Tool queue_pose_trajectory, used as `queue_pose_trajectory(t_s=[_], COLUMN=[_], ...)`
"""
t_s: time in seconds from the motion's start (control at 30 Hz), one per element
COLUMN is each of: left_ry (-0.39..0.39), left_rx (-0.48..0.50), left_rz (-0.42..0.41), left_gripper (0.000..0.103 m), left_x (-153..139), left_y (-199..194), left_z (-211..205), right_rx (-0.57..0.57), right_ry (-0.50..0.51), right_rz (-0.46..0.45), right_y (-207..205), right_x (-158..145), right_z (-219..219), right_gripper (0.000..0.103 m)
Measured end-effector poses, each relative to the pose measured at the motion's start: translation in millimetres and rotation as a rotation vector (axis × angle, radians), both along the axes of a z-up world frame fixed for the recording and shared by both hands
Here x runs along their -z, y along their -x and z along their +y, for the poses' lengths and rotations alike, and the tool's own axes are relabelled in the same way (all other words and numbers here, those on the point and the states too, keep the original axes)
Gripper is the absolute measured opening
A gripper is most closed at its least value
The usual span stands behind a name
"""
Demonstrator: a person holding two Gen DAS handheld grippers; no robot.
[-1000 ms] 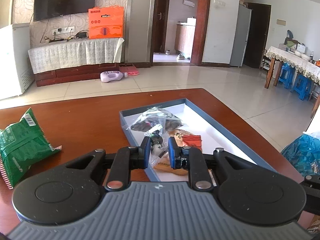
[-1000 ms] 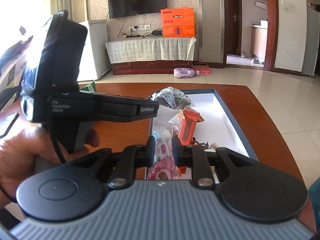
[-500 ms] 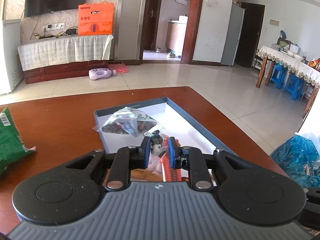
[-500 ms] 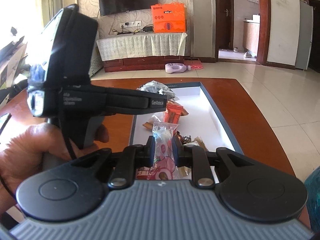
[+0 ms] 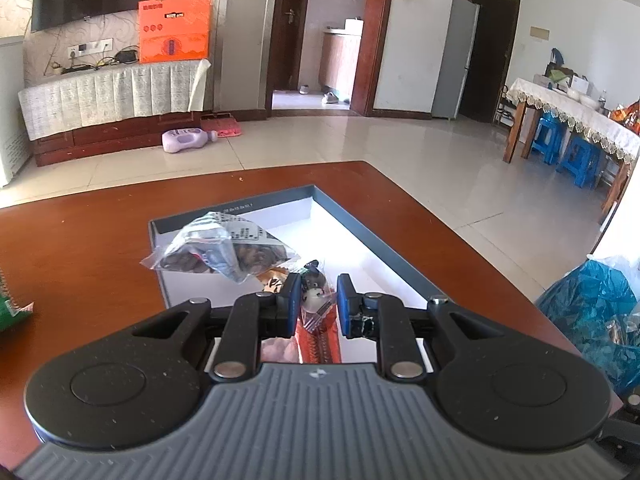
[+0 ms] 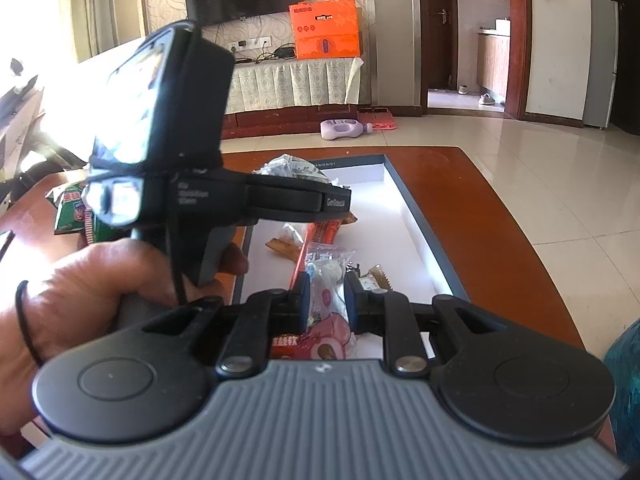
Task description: Organize snacks
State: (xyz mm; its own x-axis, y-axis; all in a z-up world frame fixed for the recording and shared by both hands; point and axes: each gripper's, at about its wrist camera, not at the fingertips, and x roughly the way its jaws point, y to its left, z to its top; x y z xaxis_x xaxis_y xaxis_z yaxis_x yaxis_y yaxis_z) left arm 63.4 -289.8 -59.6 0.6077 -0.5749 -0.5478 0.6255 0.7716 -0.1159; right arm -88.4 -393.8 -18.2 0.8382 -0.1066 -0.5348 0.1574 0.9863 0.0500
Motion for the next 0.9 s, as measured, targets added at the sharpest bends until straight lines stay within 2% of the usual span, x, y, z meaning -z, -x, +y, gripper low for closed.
queue_pose_trajectory(t_s=[0.17, 0.23, 0.3, 0.37, 0.47, 0.63, 0.9], left_ry=[-0.007, -0.011, -0.008, -0.007, 0.004, 0.01, 0.027], left_rx=[0.01, 0.018, 0.023, 0.023, 0.02, 0.023, 0.03], left_rz=[0.001, -0.001, -0.003, -0.008, -0.007, -0.014, -0.042], left_gripper=[0.024, 0.028, 0.034, 0.05, 0.06, 0.065, 0.068], left_x=[4.2, 5.1, 5.6, 5.3, 4.7, 2.8, -4.2], left_y=[-6.6, -7.1, -6.1, -6.3, -6.1, -4.1, 2.4], left_z=[-10.7, -13.2, -12.6, -13.0, -13.9, -12.2, -1.3], right_rx=[0.006, 0.009, 0.01, 0.01, 0.011, 0.017, 0.033], right_ry=[-0.004, -0.006, -0.009, -0.01, -0.012, -0.014, -0.02], right_rz=[0.007, 0.009, 0.01, 0.013, 0.016, 0.018, 0.0], right_y=[-4.6, -3.6, -3.5, -3.7, -5.8, -6.8, -9.7], right_x=[1.2, 2.0, 2.4, 3.5, 3.2, 2.9, 6.7], right_z=[-1.4, -0.6, -0.4, 1.3, 1.6, -0.7, -2.1], right_gripper=[0.021, 0.021, 0.021, 0.021, 0.021, 0.021, 0.021])
